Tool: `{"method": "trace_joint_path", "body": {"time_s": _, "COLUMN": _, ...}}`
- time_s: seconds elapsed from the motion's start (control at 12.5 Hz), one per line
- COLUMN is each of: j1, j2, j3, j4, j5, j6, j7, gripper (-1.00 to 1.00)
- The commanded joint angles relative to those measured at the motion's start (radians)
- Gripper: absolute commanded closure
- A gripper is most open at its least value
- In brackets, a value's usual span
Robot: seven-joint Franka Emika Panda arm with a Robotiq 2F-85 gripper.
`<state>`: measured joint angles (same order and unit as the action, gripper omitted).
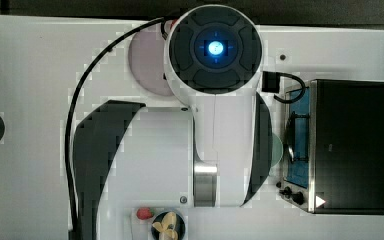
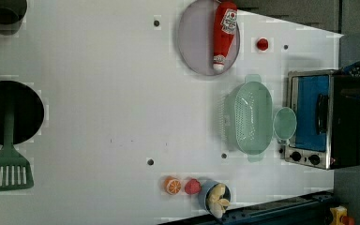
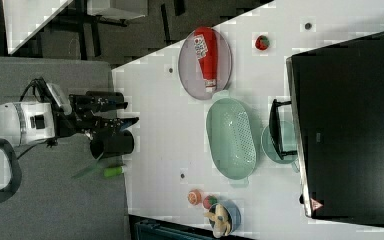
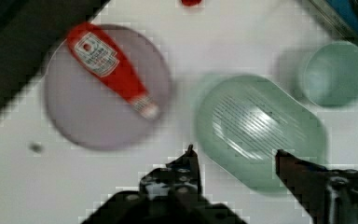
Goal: Drag strainer right to left.
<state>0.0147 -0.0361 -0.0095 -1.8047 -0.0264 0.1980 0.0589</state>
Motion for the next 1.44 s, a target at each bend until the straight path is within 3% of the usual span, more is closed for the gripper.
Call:
{"method": "trace_joint_path", "body": {"time_s": 0.08, "j1": -0.025, "j2": -0.552, "j3": -0.051, "j4": -0.299, "j5": -0.026, "j6": -0.252, "j7": 0.056, "gripper": -0.6}}
{"method": "trace_joint_path", "body": {"time_s": 0.24, "j1": -0.024, "j2": -0.551, "j3": -0.05, "j4": -0.31, "j5": -0.026, "j6": -0.25, "j7": 0.056, "gripper": -1.0}}
{"method": "trace_joint_path", "body": {"time_s": 0.72, "j1": -0.023, "j2": -0.455, "j3": -0.042, "j4": -0.502, "j5": -0.025, "j6": -0.074, "j7": 0.152, "gripper": -1.0}}
{"method": "trace_joint_path", "body": {"time_s": 1.12, "j1": -0.021, "j2": -0.272, "j3": -0.012, "j4": -0.694, "j5": -0.025, "j6": 0.298, "j7": 0.425, "gripper": -1.0}}
{"method": "trace_joint_path", "body": {"time_s": 1.44, "j1": -0.021, "j2": -0.048, "j3": 0.016, "j4": -0.696, "j5": -0.025, "j6": 0.567, "j7": 0.551, "gripper": -1.0}}
